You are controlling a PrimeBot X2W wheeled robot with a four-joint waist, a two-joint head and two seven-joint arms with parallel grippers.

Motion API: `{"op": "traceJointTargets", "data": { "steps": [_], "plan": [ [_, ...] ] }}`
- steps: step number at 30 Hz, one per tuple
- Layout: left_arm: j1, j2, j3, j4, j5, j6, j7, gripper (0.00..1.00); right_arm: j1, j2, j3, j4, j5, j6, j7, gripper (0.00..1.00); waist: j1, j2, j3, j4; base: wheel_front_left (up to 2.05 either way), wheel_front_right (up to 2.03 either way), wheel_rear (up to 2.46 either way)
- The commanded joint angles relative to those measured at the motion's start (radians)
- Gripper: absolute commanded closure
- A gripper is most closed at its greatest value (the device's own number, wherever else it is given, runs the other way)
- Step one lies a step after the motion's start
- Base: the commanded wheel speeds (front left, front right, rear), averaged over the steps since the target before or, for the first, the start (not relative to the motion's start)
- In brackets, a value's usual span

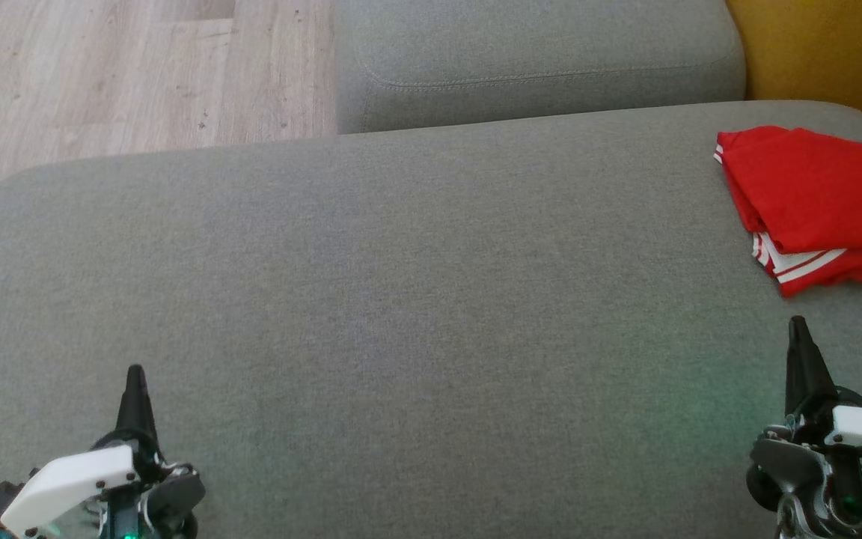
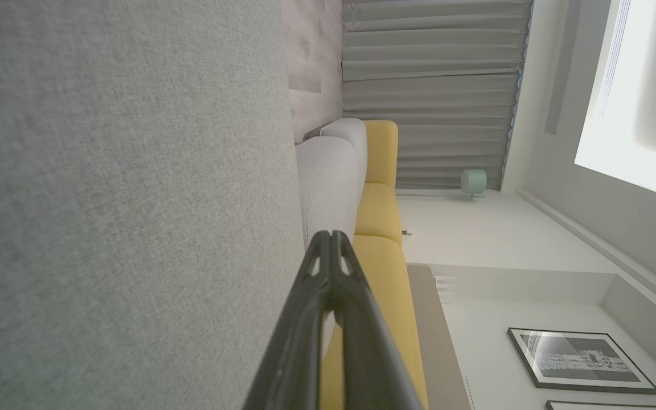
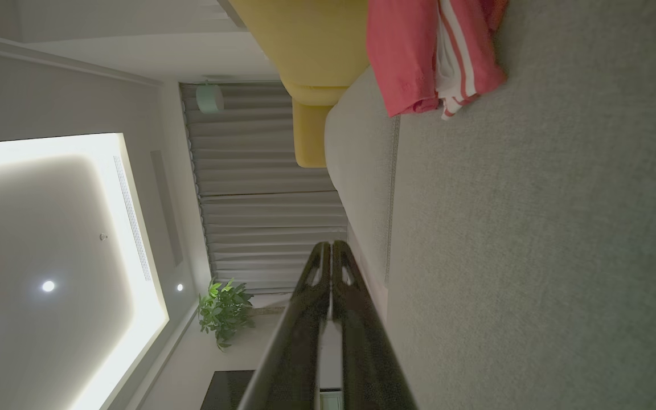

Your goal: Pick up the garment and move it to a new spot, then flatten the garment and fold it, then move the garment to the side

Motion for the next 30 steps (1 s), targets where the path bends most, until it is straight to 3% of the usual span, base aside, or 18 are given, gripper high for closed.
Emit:
{"op": "traceJointTargets", "data": {
  "steps": [1, 30],
  "plan": [
    [-0.05, 0.004, 0.041, -0.028, 0.008, -0.007, 0.006, 1.0, -0.056, -0.004, 0.02, -0.031, 0.005, -0.001, 0.007, 1.0, 0.0, 0.0, 0.0, 0.0, 0.0, 0.0, 0.0],
    [-0.05, 0.003, 0.042, -0.028, 0.009, -0.007, 0.007, 1.0, -0.056, -0.004, 0.02, -0.031, 0.005, -0.001, 0.007, 1.0, 0.0, 0.0, 0.0, 0.0, 0.0, 0.0, 0.0]
  ]
}}
